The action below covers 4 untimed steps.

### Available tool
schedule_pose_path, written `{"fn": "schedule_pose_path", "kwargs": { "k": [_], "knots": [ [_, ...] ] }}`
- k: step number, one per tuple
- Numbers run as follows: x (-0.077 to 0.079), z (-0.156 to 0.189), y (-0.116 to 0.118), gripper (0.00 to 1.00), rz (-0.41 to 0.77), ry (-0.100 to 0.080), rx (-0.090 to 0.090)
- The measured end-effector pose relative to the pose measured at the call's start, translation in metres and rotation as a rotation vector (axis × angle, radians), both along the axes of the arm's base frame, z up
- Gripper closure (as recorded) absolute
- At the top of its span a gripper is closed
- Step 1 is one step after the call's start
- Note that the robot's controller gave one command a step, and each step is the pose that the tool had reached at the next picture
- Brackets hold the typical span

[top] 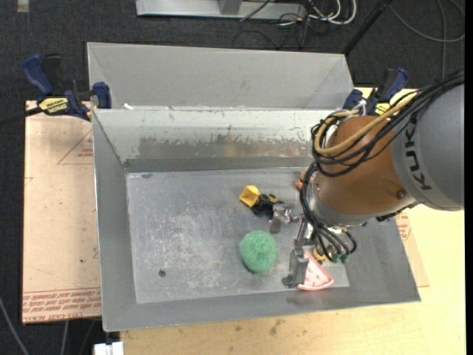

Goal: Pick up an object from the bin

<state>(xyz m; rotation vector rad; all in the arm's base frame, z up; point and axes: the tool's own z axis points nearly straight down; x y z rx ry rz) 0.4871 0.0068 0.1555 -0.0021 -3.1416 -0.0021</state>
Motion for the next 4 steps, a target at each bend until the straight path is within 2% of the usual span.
{"fn": "schedule_pose_path", "kwargs": {
  "k": [1,2,3,4],
  "knots": [
    [0.0,0.0,0.0,0.0,0.0,0.0,0.0],
    [0.023,-0.022,0.009,0.0,-0.071,-0.007,-0.001],
    [0.044,-0.058,0.02,0.0,-0.09,-0.003,0.0],
    [0.043,-0.086,0.032,1.0,-0.154,0.001,0.0]
  ]
}}
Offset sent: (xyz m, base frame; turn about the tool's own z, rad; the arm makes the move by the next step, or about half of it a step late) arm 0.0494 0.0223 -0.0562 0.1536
